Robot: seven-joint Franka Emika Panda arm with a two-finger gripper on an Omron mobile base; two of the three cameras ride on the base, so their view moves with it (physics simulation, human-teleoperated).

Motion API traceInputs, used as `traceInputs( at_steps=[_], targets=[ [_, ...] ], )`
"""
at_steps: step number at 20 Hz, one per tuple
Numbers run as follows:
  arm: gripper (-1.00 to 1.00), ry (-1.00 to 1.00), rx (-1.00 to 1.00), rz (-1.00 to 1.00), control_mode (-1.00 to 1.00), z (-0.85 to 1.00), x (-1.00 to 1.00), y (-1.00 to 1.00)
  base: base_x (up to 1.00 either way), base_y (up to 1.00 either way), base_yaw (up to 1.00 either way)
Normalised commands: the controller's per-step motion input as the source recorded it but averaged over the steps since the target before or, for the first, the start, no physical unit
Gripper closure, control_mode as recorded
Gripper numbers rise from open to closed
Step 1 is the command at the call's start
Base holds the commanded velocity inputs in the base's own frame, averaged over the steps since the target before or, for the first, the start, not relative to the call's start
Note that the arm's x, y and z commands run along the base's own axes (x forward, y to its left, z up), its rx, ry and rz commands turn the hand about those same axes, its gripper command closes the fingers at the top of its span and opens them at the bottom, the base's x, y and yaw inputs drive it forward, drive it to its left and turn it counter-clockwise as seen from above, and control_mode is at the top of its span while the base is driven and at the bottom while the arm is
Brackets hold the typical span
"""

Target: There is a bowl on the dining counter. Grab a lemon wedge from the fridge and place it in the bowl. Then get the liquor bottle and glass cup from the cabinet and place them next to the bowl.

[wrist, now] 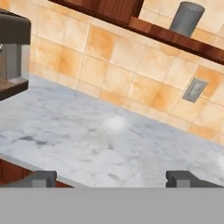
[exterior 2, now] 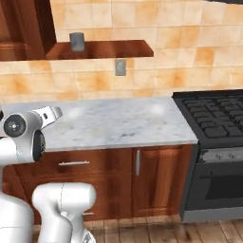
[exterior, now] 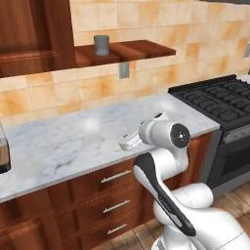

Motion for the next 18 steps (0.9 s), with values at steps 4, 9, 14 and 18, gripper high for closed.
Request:
traceInputs(
  at_steps=[4,9,14,18],
  targets=[
    [-1.00,0.00,0.00,0.00,1.00,0.00,0.00,0.00,1.00,-0.48,0.25],
    [-1.00,0.00,0.00,0.00,1.00,0.00,0.00,0.00,0.82,-0.57,0.29],
    [-1.00,0.02,0.00,0.02,-1.00,-0.04,0.10,0.00,0.62,-0.18,0.22],
    [-1.00,0.02,-0.07,0.12,-1.00,0.13,-0.15,0.00,0.00,0.00,0.00]
  ],
)
